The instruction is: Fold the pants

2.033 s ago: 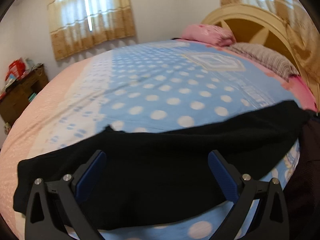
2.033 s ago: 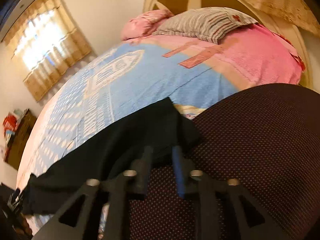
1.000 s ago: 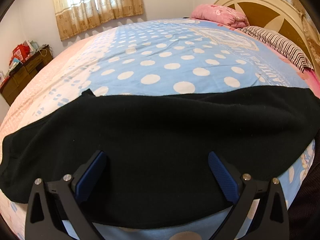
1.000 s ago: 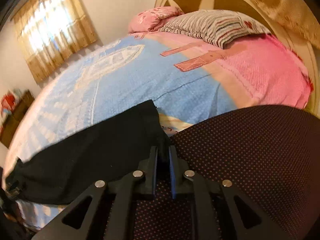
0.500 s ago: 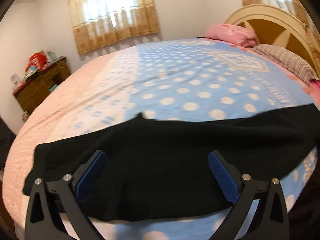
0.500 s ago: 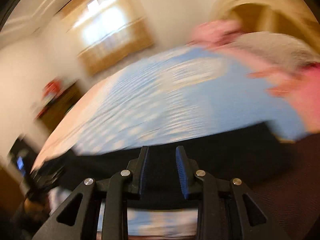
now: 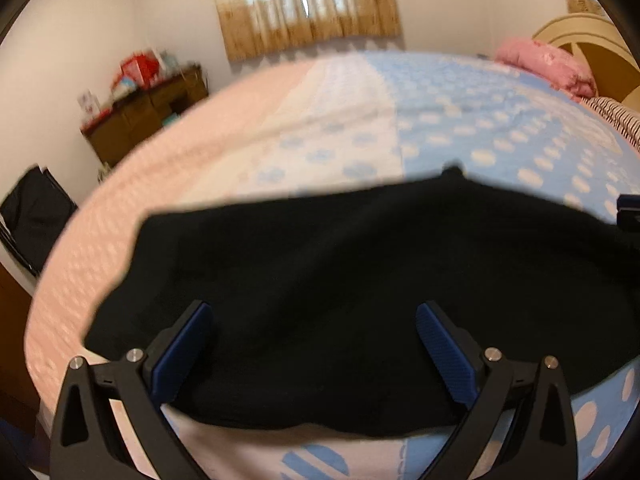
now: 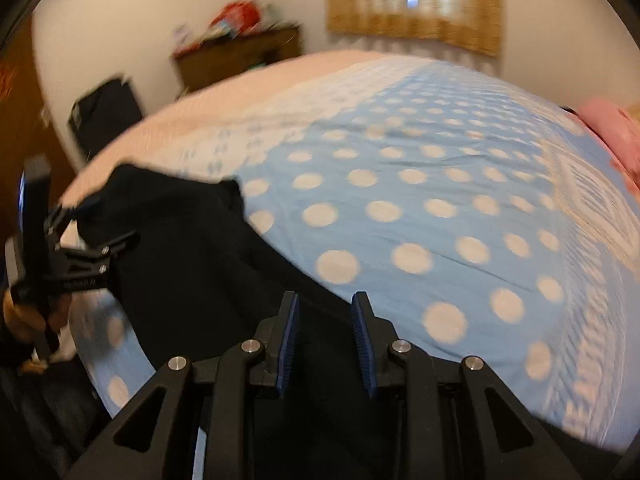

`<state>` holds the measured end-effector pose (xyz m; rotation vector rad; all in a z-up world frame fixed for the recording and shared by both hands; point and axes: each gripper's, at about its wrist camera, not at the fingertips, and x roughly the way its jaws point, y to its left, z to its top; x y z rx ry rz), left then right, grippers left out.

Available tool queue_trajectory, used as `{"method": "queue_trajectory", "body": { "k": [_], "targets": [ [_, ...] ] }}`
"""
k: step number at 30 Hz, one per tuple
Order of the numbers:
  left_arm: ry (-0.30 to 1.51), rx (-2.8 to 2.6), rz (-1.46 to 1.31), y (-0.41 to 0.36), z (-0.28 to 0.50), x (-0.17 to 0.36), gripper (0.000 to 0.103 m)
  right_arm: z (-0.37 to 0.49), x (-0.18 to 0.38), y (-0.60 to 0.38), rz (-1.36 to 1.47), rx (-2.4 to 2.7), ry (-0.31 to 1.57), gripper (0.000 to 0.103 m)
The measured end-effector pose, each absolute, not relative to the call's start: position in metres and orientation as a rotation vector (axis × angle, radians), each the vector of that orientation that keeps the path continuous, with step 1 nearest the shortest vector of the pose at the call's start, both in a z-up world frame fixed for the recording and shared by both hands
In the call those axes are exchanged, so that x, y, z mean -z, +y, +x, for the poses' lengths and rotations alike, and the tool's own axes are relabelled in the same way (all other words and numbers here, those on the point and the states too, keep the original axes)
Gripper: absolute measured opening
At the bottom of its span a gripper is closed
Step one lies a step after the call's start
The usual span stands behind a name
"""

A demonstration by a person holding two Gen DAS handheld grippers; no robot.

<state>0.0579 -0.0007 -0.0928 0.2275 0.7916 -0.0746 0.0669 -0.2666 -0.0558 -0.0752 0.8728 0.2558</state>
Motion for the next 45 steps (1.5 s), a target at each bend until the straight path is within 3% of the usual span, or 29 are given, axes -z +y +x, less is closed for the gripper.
{"method": "queue_trajectory", "body": {
  "k": [10,12,16,22,26,28,34,38,42,45],
  "targets": [
    [0.755,0.08,0.171,0.003,0.051,0.101,0.103,0.082,0.079,-0.239,-0.333,-0.342,0.958,0.029],
    [0.755,0.083,0.172,0.004,0.052,0.1,0.103,0.082,0.078,-0.238,-0.335,-0.346,0.979,0.014],
    [0.749,0.084,0.174,0.005,0.052,0.101,0.103,0.08,0.074,-0.235,-0.36,-0.267,0.986,0.007],
    [0.748,0.079,0.186,0.003,0.053,0.102,0.103,0.075,0.078,-0.277,-0.066,-0.08,0.884,0.008],
    [0.747,0.078,0.184,0.003,0.053,0.102,0.103,0.067,0.081,-0.273,-0.082,-0.076,0.832,0.017],
    [0.748,0.083,0.179,0.003,0.053,0.102,0.103,0.066,0.07,-0.281,-0.011,-0.113,0.86,0.021],
    [0.761,0.119,0.186,0.006,0.056,0.099,0.103,0.021,0.027,-0.333,0.272,-0.072,0.683,0.025],
    [0.778,0.114,0.176,0.015,0.058,0.096,0.103,0.002,0.041,-0.344,0.228,0.057,0.755,0.025],
    [0.771,0.097,0.193,0.018,0.053,0.098,0.103,0.009,0.083,-0.349,0.126,0.193,0.94,0.024],
    [0.782,0.088,0.19,0.022,0.051,0.098,0.103,0.002,0.08,-0.368,0.158,0.297,0.84,0.023]
  ]
}}
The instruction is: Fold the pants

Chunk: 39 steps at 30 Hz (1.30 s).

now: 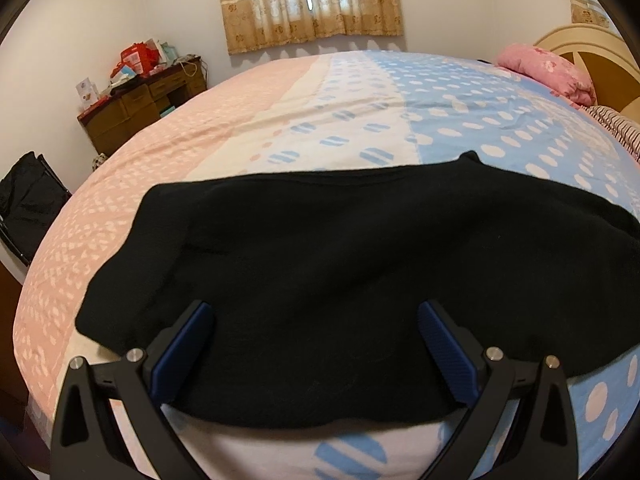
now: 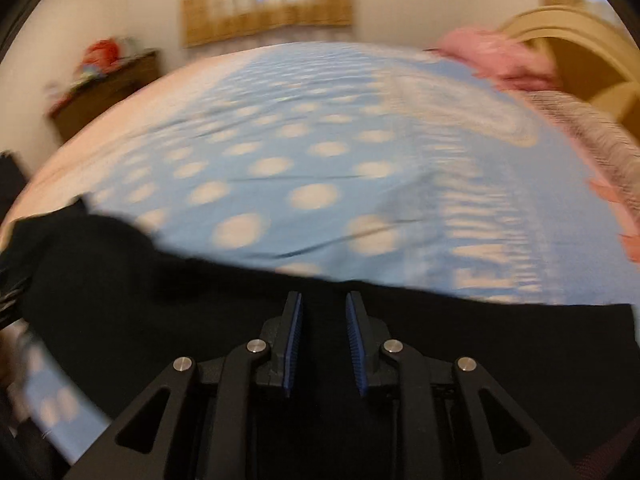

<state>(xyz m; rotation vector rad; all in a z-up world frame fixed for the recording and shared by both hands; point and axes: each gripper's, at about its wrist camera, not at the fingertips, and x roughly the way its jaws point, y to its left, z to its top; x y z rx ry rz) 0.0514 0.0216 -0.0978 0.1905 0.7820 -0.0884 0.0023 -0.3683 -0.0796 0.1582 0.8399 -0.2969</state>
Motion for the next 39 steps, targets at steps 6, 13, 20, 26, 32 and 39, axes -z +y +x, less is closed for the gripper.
{"method": "queue_trajectory", "body": {
  "k": [6,13,20,26,32,39],
  "targets": [
    [0.77,0.091,0.208,0.026,0.044,0.089,0.103,-0.033,0.045,-0.367,0.373,0.272,0.635,0.025],
    [0.63,-0.004,0.19,0.051,0.061,0.057,0.103,-0.033,0.079,-0.264,0.327,-0.058,0.772,0.026],
    [0.727,-0.232,0.202,0.103,0.091,0.08,0.103,-0.038,0.08,-0.202,0.167,-0.163,0.814,0.05],
    [0.69,-0.208,0.037,0.14,0.078,0.062,0.103,-0.011,0.043,-0.215,0.259,-0.177,0.652,0.05],
    [0.615,-0.273,0.043,0.166,0.072,0.038,0.103,0.042,0.06,-0.15,0.323,-0.361,0.702,0.05],
    [0.698,-0.093,-0.062,0.184,0.056,0.05,0.095,0.083,0.093,-0.101,0.274,-0.395,0.834,0.05]
  ]
}}
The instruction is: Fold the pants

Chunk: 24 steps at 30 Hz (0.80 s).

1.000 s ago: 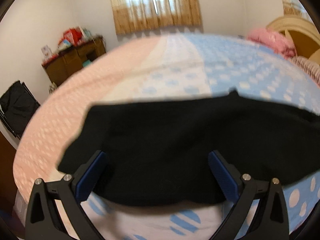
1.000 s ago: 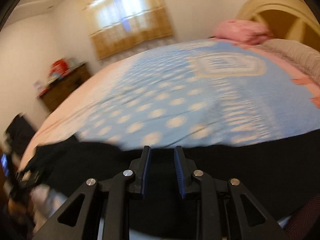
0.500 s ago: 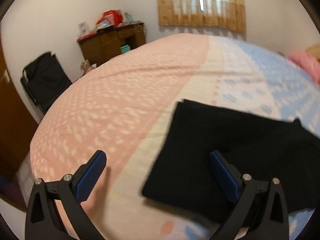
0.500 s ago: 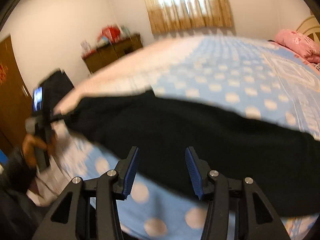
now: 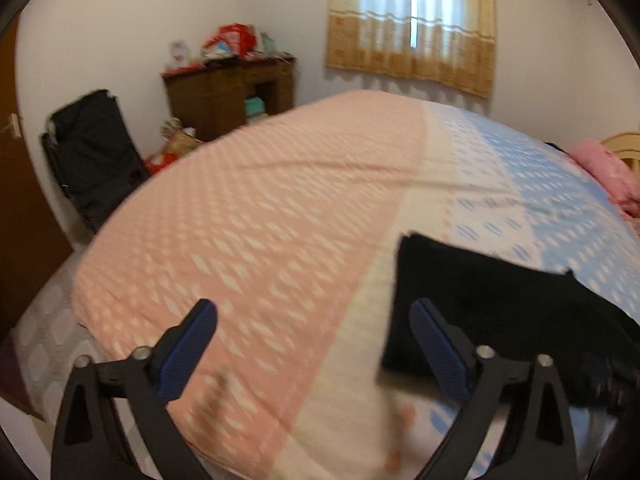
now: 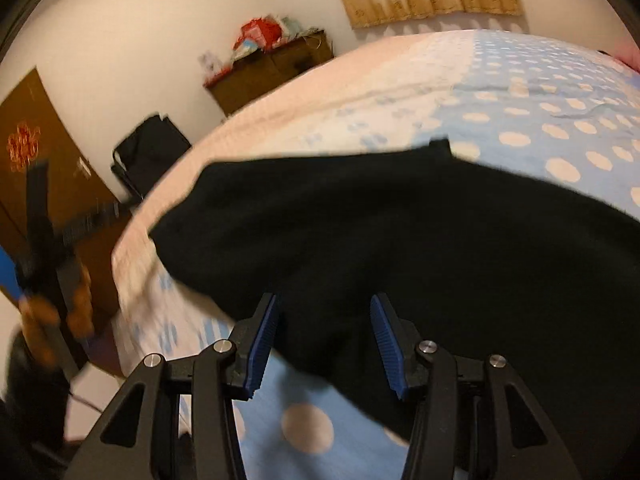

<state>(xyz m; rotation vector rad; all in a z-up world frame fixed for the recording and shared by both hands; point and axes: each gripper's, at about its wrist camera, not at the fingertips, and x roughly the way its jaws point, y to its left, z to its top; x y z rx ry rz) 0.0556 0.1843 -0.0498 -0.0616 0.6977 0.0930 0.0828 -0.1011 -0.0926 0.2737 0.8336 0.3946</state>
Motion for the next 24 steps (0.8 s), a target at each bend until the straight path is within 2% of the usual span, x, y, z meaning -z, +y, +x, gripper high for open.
{"method": "queue_trajectory", "body": {
  "k": [4,6,8,12,16,19,20,24],
  "targets": [
    [0.722,-0.016,-0.067,0.176,0.052,0.06,0.087,0.086,0.057,-0.094,0.238,-0.43,0.703,0.05],
    [0.746,0.009,-0.07,0.17,0.056,0.066,0.081,0.092,0.049,-0.08,0.195,-0.435,0.697,0.05],
    [0.757,0.001,-0.055,0.164,0.06,0.072,0.081,0.108,0.053,-0.064,0.165,-0.425,0.729,0.05],
    [0.76,-0.049,-0.033,0.161,0.071,0.075,0.086,0.154,0.087,-0.042,0.178,-0.384,0.891,0.046],
    [0.763,-0.107,-0.021,0.165,0.079,0.076,0.097,0.185,0.095,-0.022,0.147,-0.322,0.873,0.048],
    [0.758,-0.116,-0.01,0.165,0.08,0.076,0.098,0.193,0.093,-0.018,0.161,-0.333,0.879,0.062],
    [0.757,-0.118,-0.005,0.164,0.079,0.076,0.098,0.191,0.091,-0.019,0.153,-0.348,0.879,0.07],
    [0.719,-0.149,0.041,0.162,0.07,0.061,0.096,0.169,0.071,-0.018,0.173,-0.429,0.831,0.072]
  ]
}}
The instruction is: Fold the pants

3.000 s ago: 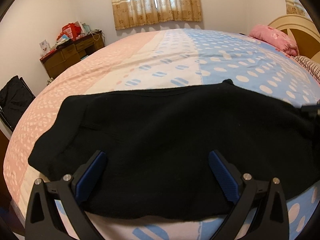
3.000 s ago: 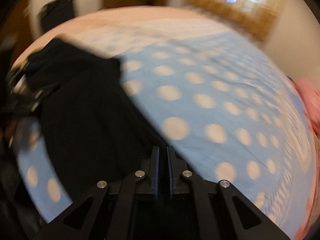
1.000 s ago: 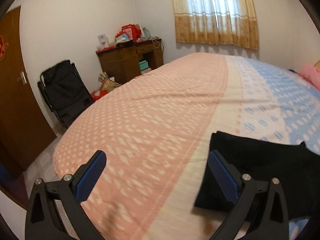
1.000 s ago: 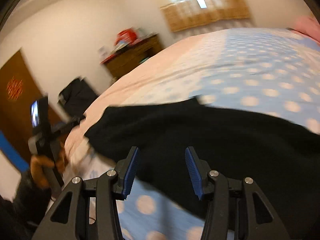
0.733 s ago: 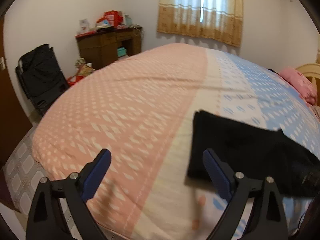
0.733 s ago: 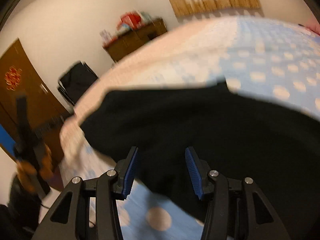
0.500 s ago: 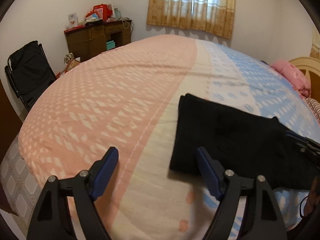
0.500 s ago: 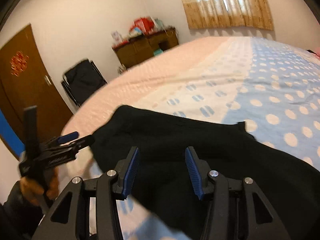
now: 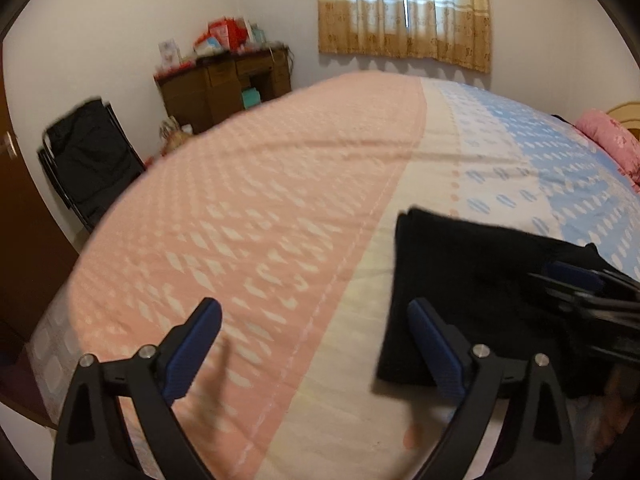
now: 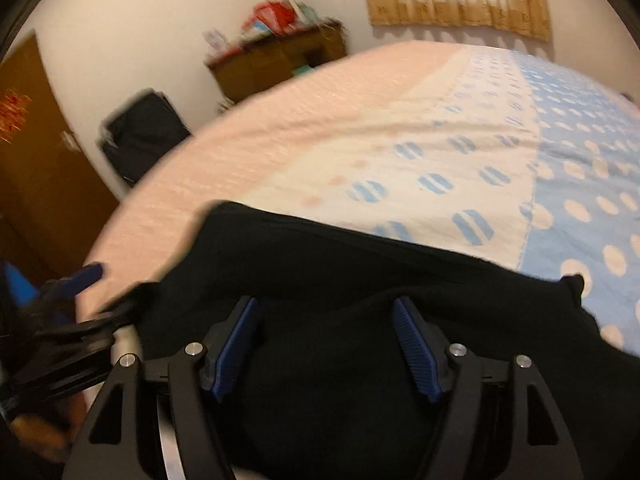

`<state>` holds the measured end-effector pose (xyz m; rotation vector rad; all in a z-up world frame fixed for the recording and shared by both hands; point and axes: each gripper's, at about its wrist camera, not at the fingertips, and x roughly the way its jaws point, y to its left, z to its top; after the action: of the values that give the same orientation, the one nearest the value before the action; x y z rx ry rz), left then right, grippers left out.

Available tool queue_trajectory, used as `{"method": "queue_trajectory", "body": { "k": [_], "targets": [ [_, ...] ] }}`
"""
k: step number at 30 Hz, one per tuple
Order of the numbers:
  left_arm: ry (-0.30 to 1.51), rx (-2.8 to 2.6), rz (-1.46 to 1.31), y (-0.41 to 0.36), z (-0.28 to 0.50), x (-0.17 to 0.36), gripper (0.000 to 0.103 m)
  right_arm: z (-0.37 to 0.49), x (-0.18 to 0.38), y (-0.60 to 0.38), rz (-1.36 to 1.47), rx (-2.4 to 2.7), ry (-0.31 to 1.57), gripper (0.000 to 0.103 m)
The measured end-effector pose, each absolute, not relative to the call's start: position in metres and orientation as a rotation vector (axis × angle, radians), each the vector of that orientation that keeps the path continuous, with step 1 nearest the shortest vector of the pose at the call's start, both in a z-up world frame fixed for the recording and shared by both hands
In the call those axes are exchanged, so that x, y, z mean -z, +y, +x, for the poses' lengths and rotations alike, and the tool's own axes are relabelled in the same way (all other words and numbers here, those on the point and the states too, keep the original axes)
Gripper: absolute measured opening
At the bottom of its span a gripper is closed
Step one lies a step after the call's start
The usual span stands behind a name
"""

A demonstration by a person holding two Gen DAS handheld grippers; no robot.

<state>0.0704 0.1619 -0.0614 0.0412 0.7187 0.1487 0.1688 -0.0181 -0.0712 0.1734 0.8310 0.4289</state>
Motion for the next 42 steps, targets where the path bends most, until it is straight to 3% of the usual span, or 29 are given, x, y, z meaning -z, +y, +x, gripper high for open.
{"method": "queue_trajectory", "body": {
  "k": [4,8,14,21,26,29,37,40,42],
  "targets": [
    [0.646,-0.156,0.056,0.161,0.064,0.036,0.096,0.118,0.035,-0.049,0.261,-0.453,0.672,0.071],
    [0.612,-0.055,0.048,0.136,0.063,0.022,0.096,0.079,0.029,-0.113,0.312,-0.303,0.654,0.071],
    [0.655,0.124,0.109,0.061,0.071,0.028,0.096,0.007,0.041,-0.225,0.44,-0.006,0.676,0.071],
    [0.695,0.287,0.168,-0.009,0.053,0.036,0.097,-0.134,-0.006,-0.385,0.489,0.485,0.473,0.071],
    [0.761,0.303,0.182,-0.032,0.048,0.047,0.097,-0.243,0.028,-0.512,0.79,0.874,0.449,0.071],
    [0.802,0.288,0.161,-0.037,0.05,0.051,0.097,-0.256,0.053,-0.536,0.854,0.888,0.488,0.071],
    [0.811,0.232,0.134,-0.034,0.048,0.045,0.097,-0.215,0.07,-0.544,0.708,0.833,0.59,0.07],
    [0.817,0.222,0.122,-0.032,0.049,0.044,0.097,-0.201,0.07,-0.534,0.613,0.839,0.62,0.054],
    [0.82,0.225,0.122,-0.033,0.049,0.045,0.097,-0.195,0.074,-0.531,0.584,0.84,0.637,0.033]
  ]
}}
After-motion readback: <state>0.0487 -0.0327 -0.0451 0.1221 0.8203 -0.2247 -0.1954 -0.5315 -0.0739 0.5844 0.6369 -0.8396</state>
